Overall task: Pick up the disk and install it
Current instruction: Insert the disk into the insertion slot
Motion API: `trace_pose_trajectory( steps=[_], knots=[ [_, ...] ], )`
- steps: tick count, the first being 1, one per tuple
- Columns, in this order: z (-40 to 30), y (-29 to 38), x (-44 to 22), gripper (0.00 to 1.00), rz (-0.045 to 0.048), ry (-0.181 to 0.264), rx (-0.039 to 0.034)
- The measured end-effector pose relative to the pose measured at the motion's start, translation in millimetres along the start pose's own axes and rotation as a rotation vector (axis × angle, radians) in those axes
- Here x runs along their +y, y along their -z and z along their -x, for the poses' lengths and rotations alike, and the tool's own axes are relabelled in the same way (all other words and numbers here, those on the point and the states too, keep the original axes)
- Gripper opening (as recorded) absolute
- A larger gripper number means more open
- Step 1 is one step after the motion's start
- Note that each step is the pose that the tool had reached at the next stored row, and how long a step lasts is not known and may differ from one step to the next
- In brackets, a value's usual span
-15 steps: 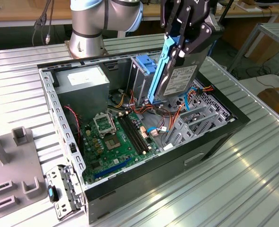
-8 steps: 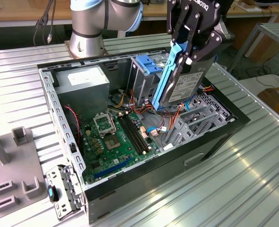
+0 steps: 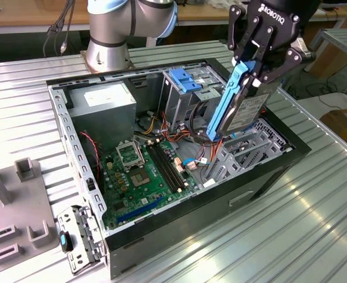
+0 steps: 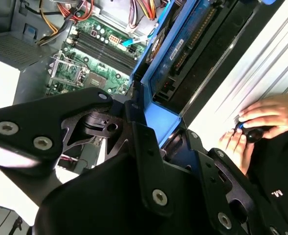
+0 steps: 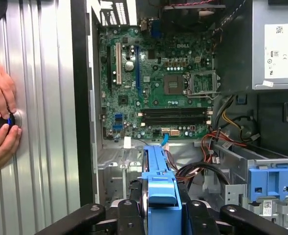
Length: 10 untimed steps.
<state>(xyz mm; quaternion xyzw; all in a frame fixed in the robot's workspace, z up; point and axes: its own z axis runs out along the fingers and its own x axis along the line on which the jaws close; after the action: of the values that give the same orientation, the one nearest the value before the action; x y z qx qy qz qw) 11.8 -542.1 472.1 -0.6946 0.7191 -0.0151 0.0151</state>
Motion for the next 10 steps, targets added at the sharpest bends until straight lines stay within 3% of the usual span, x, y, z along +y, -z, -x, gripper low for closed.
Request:
trace_pose_trajectory(
  steps=[10],
  knots=[
    [-8.9, -2.9, -22.0, 0.37, 0.0126, -0.008, 0.0024]
  ],
)
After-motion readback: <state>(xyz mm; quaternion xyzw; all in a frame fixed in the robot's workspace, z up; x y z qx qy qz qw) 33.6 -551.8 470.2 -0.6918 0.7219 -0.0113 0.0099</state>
